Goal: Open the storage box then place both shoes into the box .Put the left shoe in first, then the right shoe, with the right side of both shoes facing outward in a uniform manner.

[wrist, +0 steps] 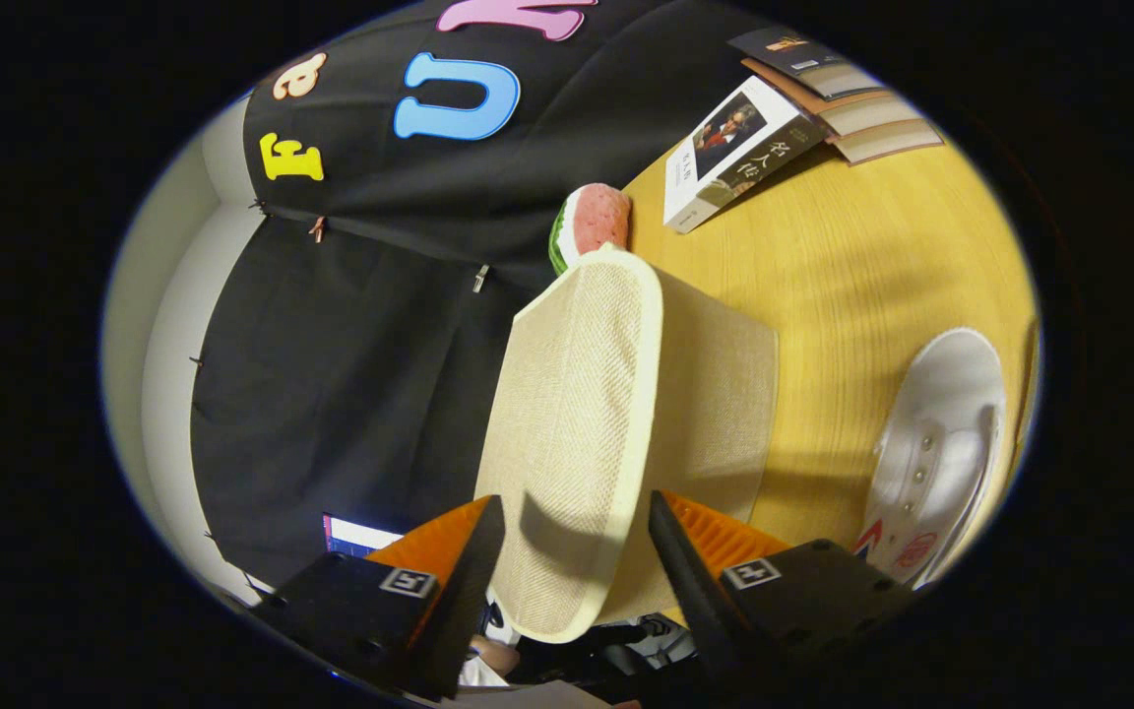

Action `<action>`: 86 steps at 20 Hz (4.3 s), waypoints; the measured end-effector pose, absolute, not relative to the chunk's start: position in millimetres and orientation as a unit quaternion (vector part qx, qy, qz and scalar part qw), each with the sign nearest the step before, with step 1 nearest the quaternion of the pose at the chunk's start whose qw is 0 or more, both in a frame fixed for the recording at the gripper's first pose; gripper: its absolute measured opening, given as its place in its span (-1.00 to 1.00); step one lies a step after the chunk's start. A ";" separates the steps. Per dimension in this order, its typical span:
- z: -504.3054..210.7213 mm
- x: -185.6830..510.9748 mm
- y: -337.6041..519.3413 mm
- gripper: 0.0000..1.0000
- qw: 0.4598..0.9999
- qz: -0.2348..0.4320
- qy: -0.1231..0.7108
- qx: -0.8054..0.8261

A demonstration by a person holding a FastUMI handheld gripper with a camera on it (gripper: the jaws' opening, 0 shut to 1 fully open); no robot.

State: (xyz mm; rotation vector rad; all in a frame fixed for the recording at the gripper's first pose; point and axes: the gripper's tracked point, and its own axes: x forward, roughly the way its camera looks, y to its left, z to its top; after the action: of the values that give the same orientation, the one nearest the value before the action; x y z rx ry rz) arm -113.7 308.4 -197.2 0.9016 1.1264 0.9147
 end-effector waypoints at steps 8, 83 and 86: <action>-158.7 -104.2 296.7 -0.79 0.684 0.401 0.455 0.406; -345.7 -99.8 128.9 -0.03 0.845 0.127 0.518 -0.038; -348.0 -99.9 132.9 -0.39 0.844 0.122 0.521 -0.023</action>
State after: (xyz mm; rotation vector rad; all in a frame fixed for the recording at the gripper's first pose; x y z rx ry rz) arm -99.9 132.9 -348.0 -0.0492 1.0999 0.2578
